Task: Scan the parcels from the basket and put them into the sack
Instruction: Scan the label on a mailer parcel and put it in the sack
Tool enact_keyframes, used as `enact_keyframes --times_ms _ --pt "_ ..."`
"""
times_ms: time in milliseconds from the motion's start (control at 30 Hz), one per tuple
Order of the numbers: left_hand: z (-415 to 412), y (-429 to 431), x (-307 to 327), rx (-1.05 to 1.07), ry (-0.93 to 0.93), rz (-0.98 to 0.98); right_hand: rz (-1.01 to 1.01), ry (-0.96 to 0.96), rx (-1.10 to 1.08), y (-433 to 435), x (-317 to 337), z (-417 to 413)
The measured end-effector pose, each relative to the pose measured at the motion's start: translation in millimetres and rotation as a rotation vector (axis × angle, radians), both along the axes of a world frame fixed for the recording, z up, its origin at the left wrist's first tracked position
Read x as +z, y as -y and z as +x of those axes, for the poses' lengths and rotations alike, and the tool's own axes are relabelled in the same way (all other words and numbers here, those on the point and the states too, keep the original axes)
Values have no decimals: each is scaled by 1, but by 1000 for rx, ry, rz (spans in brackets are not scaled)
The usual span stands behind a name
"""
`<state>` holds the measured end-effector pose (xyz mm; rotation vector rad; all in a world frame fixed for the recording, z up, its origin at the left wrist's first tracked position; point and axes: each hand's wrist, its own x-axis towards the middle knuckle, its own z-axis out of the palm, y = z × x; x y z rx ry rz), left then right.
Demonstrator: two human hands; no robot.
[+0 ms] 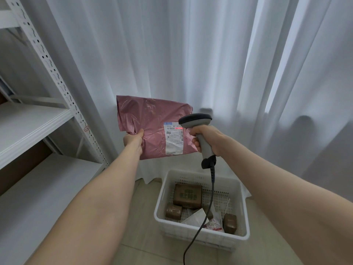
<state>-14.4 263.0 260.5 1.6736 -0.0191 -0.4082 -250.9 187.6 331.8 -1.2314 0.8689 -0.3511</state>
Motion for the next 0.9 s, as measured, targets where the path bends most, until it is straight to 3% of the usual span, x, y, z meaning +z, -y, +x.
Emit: enact_keyframes --times_ms 900 --pt "19 -11 -3 -12 -26 -4 -31 -53 12 -17 9 23"
